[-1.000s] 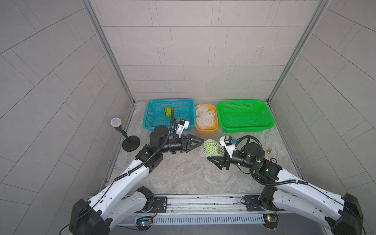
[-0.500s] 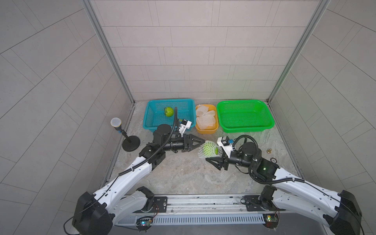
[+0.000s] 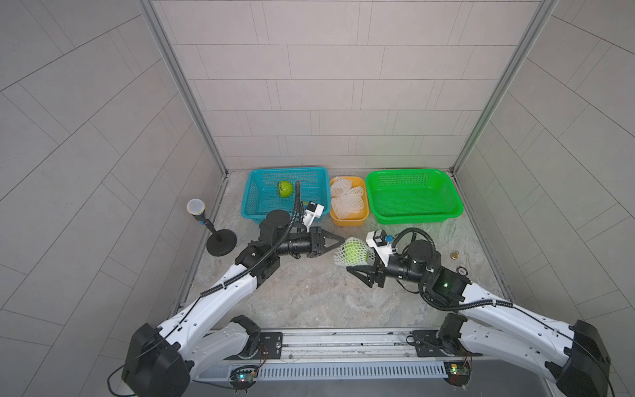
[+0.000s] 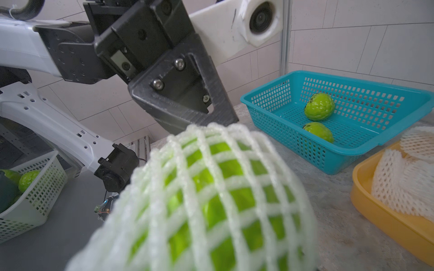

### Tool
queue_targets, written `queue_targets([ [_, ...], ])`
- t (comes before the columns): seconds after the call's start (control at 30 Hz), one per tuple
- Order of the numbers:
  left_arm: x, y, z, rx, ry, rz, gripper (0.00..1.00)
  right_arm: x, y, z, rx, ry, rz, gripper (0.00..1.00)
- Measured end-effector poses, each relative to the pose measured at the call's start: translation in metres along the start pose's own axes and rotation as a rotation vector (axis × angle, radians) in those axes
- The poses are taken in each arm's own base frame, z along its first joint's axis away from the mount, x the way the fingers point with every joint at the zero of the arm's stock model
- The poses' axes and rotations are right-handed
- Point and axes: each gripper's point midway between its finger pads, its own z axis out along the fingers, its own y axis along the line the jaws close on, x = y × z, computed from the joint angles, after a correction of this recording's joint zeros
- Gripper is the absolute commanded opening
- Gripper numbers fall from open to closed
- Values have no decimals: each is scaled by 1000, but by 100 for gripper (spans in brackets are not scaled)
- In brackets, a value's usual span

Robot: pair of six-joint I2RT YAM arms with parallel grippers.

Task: Sleeve custard apples in foam nets
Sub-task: Adjust the foam net on the custard apple.

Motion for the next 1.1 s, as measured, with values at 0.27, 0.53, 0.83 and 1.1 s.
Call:
queue_targets([
  [0.27,4,9,-2,-59,9,12,0,-3,-8,-4,30,-39,14,74],
  [0.53,11,17,-5,-111,31,22,0,-9,-9,-6,37,-74,18,73],
  [0.83,12,21,-5,-127,33,31,40,-6,-11,-3,34,-67,25,73],
  [1.1,11,16,-8,-123,20,43,57,-8,-10,-3,32,-73,27,73],
])
